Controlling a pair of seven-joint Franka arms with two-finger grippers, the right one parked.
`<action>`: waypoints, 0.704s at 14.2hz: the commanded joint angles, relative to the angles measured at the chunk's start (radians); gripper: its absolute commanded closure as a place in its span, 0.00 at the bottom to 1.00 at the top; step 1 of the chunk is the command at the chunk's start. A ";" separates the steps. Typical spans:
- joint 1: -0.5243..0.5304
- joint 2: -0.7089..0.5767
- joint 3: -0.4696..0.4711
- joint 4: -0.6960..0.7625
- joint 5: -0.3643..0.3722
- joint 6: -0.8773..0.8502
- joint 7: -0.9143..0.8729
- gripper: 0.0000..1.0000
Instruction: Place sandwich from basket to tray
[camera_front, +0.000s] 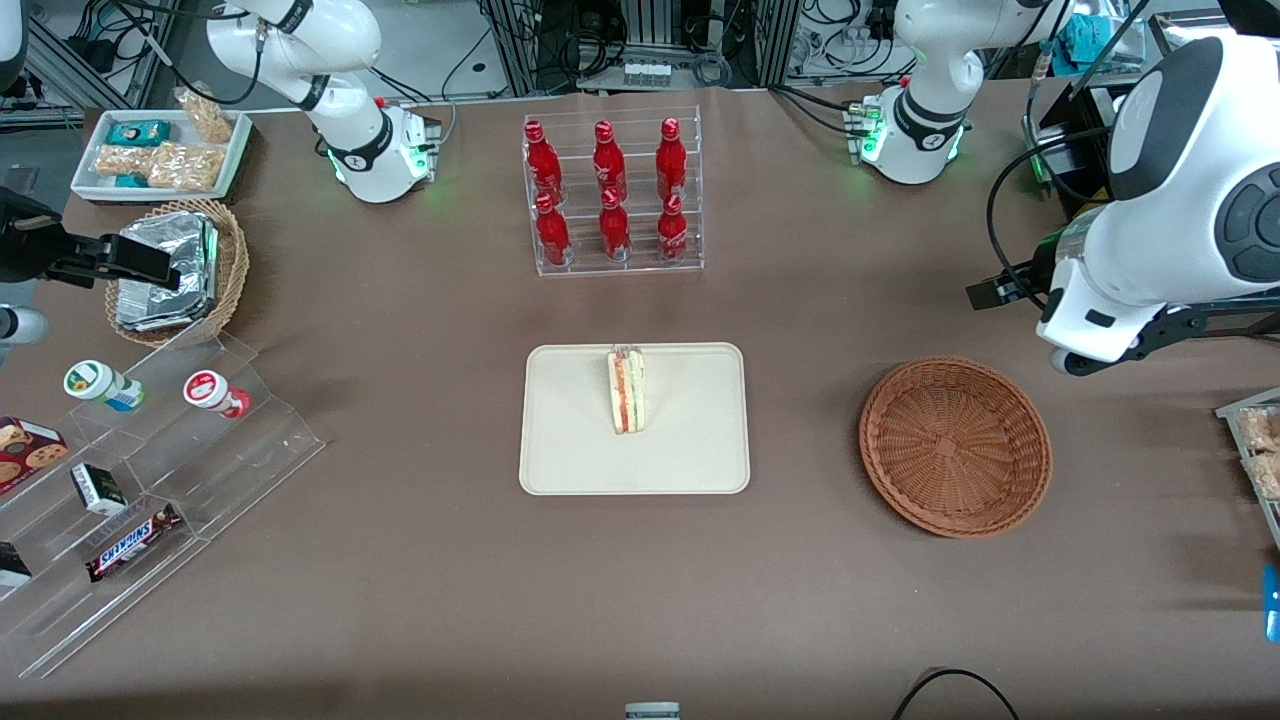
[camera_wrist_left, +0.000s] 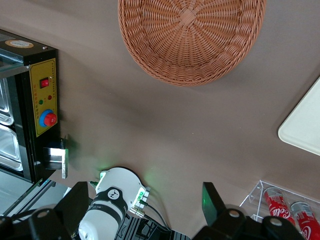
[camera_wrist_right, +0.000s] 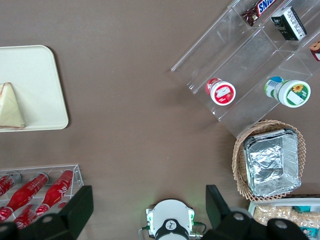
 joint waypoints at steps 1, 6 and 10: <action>0.021 -0.047 -0.004 -0.068 -0.006 0.028 0.060 0.00; 0.120 -0.141 -0.008 -0.111 -0.061 -0.001 0.262 0.00; 0.122 -0.176 -0.007 -0.101 -0.079 0.010 0.262 0.00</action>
